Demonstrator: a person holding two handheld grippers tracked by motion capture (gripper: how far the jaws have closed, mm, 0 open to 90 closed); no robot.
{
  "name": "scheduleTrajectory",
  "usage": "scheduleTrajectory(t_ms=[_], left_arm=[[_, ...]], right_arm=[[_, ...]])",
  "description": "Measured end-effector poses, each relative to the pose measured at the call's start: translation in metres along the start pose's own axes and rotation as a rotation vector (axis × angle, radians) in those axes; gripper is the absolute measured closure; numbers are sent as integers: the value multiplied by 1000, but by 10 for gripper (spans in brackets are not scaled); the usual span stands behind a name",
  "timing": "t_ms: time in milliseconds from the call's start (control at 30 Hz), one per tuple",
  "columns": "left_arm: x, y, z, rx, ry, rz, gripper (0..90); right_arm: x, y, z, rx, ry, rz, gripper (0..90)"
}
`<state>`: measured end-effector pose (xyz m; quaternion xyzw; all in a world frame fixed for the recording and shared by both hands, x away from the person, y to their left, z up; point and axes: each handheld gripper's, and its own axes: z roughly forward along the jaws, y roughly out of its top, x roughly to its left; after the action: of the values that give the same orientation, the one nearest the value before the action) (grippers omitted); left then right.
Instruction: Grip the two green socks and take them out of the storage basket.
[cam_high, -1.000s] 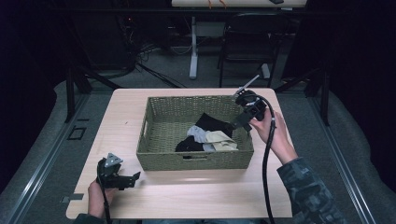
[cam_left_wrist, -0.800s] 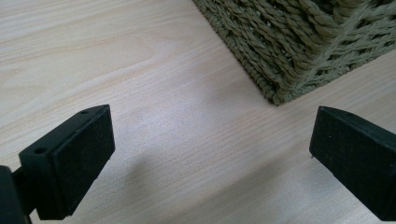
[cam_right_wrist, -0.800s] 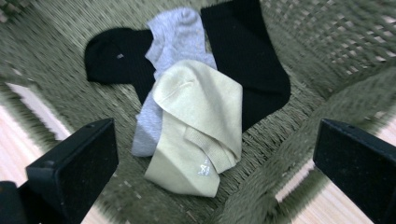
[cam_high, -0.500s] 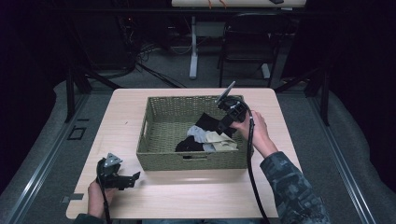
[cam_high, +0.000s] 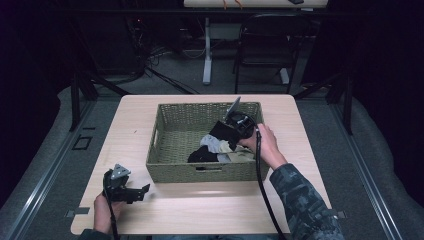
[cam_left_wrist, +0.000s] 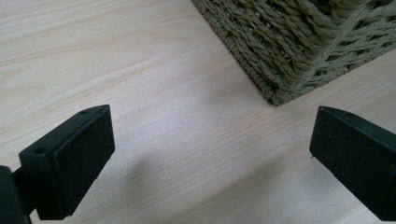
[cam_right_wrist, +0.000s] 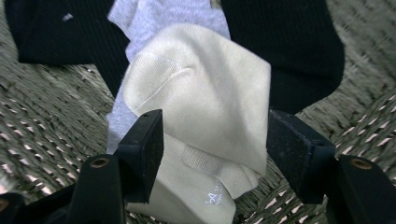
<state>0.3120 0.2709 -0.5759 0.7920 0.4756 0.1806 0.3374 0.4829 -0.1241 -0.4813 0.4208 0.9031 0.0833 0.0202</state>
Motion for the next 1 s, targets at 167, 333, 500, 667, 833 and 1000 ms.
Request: scheduleTrajectory(t_ms=[167, 333, 500, 667, 833, 1000], left_arm=[[0, 0, 0, -1, 1, 1, 2], [0, 0, 0, 0, -2, 4, 2], [0, 0, -1, 0, -2, 4, 2], [1, 0, -1, 0, -3, 2, 2], [1, 0, -1, 0, -3, 2, 3], [0, 0, -1, -1, -2, 4, 2]], right_arm=[[-1, 1, 7, 37, 6, -3, 379], [-3, 2, 16, 66, 6, 10, 577], [-2, 2, 18, 61, 14, 22, 735], [-4, 1, 12, 45, 8, 18, 802], [-9, -3, -2, 0, 10, 31, 809], [-12, -7, -16, -32, 1, 29, 810]])
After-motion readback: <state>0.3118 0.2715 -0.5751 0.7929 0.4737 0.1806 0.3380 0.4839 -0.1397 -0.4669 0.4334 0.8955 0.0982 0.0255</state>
